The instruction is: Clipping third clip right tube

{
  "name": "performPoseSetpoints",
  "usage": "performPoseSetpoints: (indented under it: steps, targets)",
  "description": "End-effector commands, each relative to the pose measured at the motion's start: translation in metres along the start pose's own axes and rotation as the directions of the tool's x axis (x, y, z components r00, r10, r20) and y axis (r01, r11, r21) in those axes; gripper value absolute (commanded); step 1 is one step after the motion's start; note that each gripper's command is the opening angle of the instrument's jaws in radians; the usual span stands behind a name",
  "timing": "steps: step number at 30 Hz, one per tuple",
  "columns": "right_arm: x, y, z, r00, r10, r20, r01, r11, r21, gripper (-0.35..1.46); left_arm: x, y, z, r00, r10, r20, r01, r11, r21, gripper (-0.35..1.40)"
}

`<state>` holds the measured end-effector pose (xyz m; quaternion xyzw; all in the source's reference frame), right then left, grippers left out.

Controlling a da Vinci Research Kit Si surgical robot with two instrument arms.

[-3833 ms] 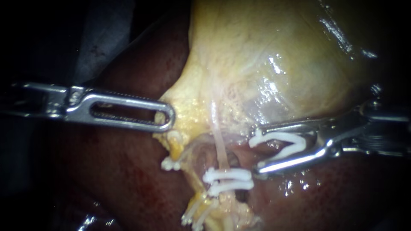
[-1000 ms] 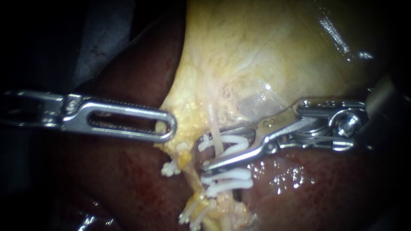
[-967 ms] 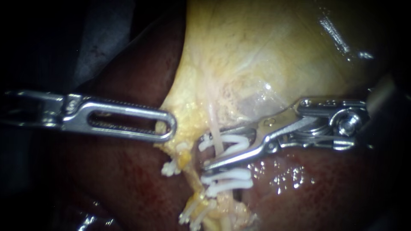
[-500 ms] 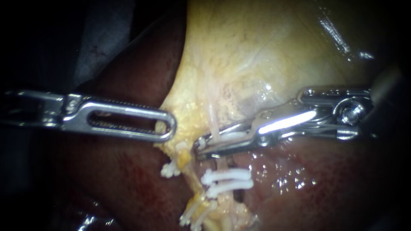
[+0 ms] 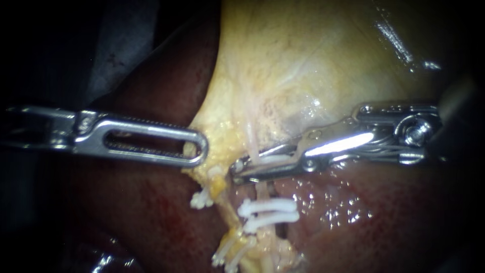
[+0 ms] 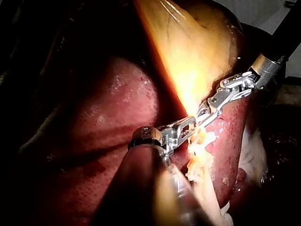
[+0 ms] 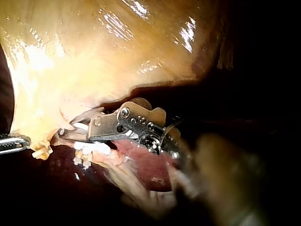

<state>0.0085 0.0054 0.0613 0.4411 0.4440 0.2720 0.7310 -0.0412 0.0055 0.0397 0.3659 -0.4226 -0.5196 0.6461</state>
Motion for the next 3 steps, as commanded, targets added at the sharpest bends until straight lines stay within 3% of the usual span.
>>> performPoseSetpoints:
  steps: [1,3]
  targets:
    - [-0.0001,0.0000,0.0001,1.000,0.000,0.000,0.000,1.000,0.000,-0.35,0.0000,0.0000,0.0000,1.0000,0.000,0.000,0.000,1.000,0.000,-0.35]
    - [-0.0001,0.0000,0.0001,1.000,-0.001,0.000,0.001,1.000,0.000,-0.35,0.0000,0.0001,0.0000,1.0000,0.000,0.000,0.000,1.000,0.000,-0.35]
